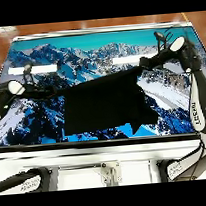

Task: Fold the shirts.

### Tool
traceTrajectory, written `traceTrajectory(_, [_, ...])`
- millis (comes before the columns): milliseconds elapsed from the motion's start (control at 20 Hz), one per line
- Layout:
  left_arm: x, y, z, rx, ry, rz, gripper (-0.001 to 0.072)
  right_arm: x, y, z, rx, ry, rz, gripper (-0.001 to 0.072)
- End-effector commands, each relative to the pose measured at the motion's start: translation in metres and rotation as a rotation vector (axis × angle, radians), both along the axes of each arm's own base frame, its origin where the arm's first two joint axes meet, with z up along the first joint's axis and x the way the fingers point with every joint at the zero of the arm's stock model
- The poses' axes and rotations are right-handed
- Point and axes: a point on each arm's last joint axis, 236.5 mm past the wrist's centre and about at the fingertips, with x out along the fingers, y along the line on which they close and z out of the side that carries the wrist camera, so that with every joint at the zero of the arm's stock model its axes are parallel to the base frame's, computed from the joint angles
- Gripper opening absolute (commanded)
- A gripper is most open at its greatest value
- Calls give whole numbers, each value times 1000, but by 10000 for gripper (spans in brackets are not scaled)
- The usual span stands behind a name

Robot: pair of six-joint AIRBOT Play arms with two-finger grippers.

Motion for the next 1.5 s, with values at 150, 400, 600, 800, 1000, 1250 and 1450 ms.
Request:
traceTrajectory(150, [-2,-29,-42,-162,166,25,260,6,12,-13,83,40,-57,638])
traceTrajectory(400, [-55,34,-6,-112,381,-58,669,-59,-97,37,-235,110,-49,597])
traceTrajectory(600, [-132,55,-25,-175,510,-50,666,-149,-131,33,-103,342,-47,564])
traceTrajectory(800, [-193,20,-78,-366,580,-13,666,-198,-99,-8,221,464,-129,564])
traceTrajectory(1000, [-184,-3,-101,-443,519,65,666,-217,-88,-36,260,536,-153,564])
traceTrajectory(1250, [-177,-31,-119,-463,522,30,660,-212,-89,-37,260,515,-166,564])
traceTrajectory(1450, [-149,-58,-125,-520,446,79,540,-212,-89,-37,260,516,-166,564])
